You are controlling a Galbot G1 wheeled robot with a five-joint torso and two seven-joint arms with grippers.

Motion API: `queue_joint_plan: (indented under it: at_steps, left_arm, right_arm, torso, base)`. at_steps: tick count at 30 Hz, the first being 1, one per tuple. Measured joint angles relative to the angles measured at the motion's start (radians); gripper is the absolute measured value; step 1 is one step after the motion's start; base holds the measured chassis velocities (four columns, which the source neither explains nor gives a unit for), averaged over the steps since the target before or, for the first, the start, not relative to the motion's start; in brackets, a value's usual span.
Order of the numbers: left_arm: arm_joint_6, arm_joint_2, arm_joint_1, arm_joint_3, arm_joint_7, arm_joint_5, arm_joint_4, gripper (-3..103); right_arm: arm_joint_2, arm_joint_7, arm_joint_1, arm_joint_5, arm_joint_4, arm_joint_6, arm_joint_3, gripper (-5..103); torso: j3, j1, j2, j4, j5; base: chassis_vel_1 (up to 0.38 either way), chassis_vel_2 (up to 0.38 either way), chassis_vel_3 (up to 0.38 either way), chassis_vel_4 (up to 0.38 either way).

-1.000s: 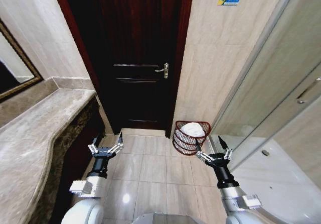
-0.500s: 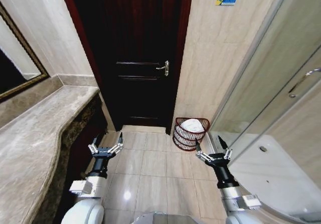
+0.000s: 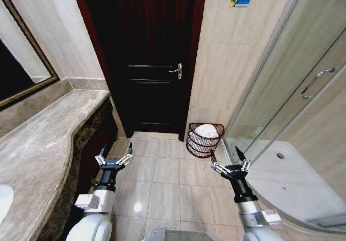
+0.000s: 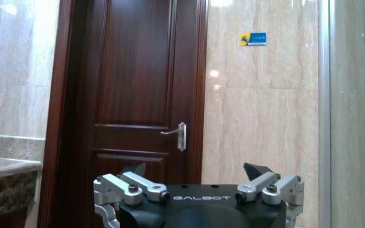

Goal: Discard the used towel into the hamper.

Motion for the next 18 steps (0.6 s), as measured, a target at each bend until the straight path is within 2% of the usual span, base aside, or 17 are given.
queue_joint_plan:
  at_steps: [18]
  left_arm:
    - [0.000,0.000,0.000,0.000,0.000,0.000,0.000,100]
  right_arm:
    - [0.000,0.000,0.000,0.000,0.000,0.000,0.000,100]
  torso:
    - [0.000,0.000,0.000,0.0000,0.0001]
  base:
    - [0.087,-0.086,-0.088,0.086]
